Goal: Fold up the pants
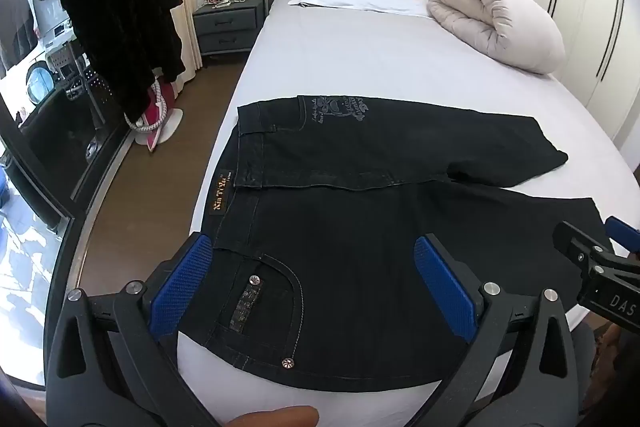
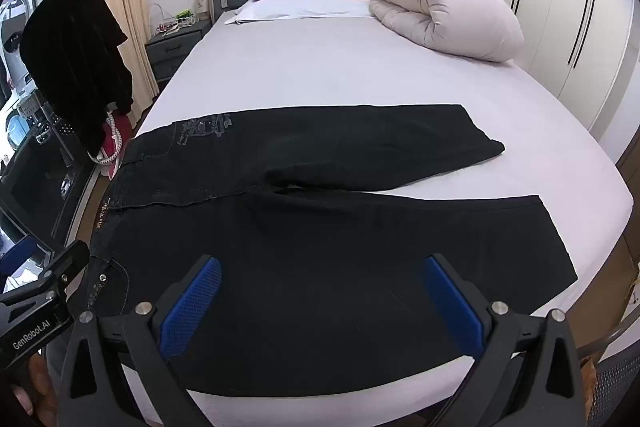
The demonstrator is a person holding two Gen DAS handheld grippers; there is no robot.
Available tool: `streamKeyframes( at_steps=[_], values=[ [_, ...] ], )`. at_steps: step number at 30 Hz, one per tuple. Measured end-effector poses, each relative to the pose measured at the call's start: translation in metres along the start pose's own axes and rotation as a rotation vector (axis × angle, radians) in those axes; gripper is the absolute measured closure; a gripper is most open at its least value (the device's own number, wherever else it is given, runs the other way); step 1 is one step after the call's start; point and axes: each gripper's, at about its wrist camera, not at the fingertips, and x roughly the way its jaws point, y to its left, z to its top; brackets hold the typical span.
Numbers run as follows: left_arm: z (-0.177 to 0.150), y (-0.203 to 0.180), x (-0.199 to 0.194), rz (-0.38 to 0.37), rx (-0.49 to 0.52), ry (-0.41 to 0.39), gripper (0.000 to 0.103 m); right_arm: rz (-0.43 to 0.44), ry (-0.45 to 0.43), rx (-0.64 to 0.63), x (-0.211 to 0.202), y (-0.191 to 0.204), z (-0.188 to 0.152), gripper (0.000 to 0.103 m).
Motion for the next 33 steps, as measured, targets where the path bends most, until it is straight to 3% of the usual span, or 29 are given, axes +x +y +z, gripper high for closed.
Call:
streamKeyframes(
  at_steps=[33],
  values=[
    [-0.004,-0.001,0.002,-0.004,-0.001,0.009,0.000,0.013,0.016,0.002,0.005,0.006,-0.002,0.000]
  ],
)
